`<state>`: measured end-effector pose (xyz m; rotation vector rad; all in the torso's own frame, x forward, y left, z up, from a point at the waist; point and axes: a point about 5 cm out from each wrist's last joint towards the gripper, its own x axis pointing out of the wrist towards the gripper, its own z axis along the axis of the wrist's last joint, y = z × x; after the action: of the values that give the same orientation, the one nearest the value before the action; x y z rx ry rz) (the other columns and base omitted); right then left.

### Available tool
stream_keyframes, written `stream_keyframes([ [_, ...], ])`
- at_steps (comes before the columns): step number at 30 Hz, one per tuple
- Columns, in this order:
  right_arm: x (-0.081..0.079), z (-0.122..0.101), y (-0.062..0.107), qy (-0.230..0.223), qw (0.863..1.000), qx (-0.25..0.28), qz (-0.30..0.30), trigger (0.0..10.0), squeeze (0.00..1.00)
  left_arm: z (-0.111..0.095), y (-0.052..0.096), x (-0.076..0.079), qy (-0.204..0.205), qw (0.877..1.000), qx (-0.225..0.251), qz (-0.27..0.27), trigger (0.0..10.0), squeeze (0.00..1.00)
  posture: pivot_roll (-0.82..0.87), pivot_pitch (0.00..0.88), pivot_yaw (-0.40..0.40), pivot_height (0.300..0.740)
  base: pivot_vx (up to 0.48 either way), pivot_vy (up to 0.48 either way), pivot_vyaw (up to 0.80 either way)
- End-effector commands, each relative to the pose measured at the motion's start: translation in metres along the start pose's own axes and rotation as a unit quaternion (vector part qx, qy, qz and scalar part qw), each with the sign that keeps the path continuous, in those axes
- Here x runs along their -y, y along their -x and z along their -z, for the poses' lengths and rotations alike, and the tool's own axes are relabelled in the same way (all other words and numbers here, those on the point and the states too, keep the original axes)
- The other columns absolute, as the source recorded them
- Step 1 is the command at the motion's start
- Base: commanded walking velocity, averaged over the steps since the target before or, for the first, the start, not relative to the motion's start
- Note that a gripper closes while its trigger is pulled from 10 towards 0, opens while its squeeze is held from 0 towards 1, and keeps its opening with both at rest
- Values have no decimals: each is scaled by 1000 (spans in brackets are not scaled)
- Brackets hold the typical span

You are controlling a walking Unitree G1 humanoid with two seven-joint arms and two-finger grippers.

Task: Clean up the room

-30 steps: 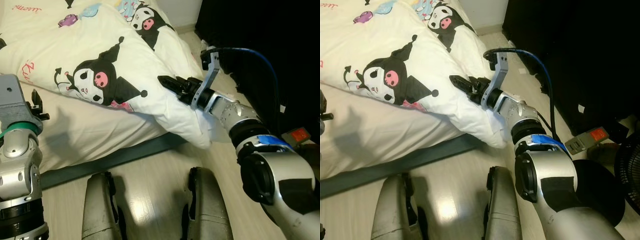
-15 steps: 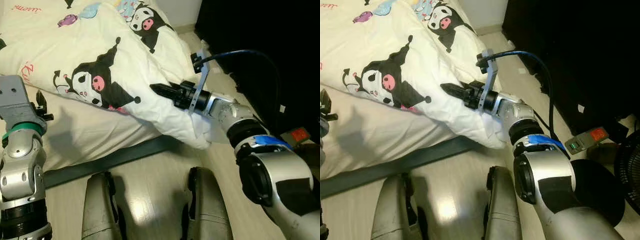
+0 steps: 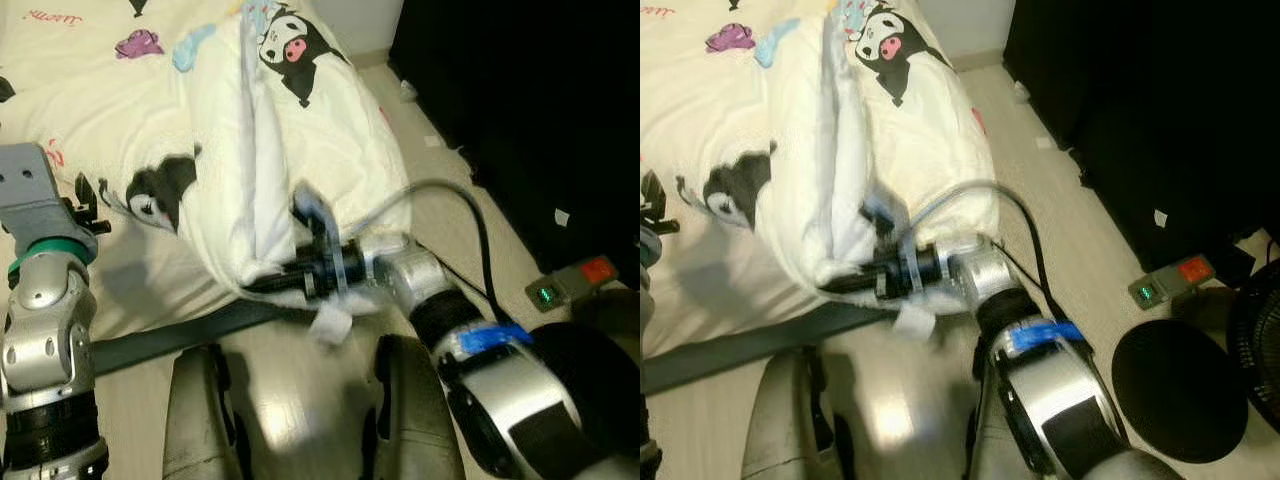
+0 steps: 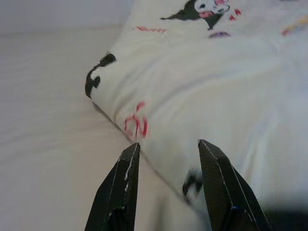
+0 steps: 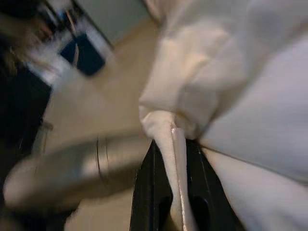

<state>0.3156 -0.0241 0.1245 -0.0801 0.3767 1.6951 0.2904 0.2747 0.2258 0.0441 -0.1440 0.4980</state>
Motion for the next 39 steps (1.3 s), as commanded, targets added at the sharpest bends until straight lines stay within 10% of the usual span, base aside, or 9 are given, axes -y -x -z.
stream_keyframes([
  [1, -5, 16, -5, 2, 999, -40, -9, 0, 0, -4, 1, -4, 8, 1000, 4, -6, 10000, 0, 90, 218, -8, 524, 0, 0, 0],
  [3, -8, 49, 2, 3, 994, -108, 32, 10000, 0, -17, -3, -4, 16, 1000, 24, -5, 10000, 0, 76, 223, -6, 524, 0, 0, 0],
  [15, -18, 82, 22, 102, 963, -240, 65, 10000, 0, -57, -13, 24, 24, 988, 67, 134, 10000, 0, 54, 219, 11, 524, 0, 0, 0],
  [19, -3, 53, 20, 129, 968, -156, 148, 10000, 0, -68, -7, 47, -4, 972, 76, 224, 10000, 0, 56, 219, 9, 524, 0, 0, 0],
  [21, 17, -4, 30, 117, 956, 44, 266, 10000, 0, -65, -3, 66, -21, 962, 61, 264, 10000, 0, 57, 220, 5, 524, 0, 0, 0],
  [24, 13, -44, 42, 114, 943, 173, 260, 10000, 0, -59, 2, 84, -15, 957, 46, 285, 10000, 0, 49, 221, 5, 524, 0, 0, 0],
  [33, -14, -55, 35, 126, 962, 175, 166, 10000, 0, -59, 27, 125, -59, 924, 34, 376, 10000, 0, 30, 221, 10, 524, 0, 0, 0],
  [34, -15, -46, 30, 117, 967, 161, 157, 10000, 0, -59, 28, 129, -73, 925, 37, 372, 10000, 1000, 30, 221, 10, 524, 0, 0, 0],
  [39, -21, -15, 10, 91, 984, 95, 122, 10000, 0, -67, 23, 131, -68, 934, 43, 347, 10000, 1000, 35, 219, 10, 524, 0, 0, 0],
])
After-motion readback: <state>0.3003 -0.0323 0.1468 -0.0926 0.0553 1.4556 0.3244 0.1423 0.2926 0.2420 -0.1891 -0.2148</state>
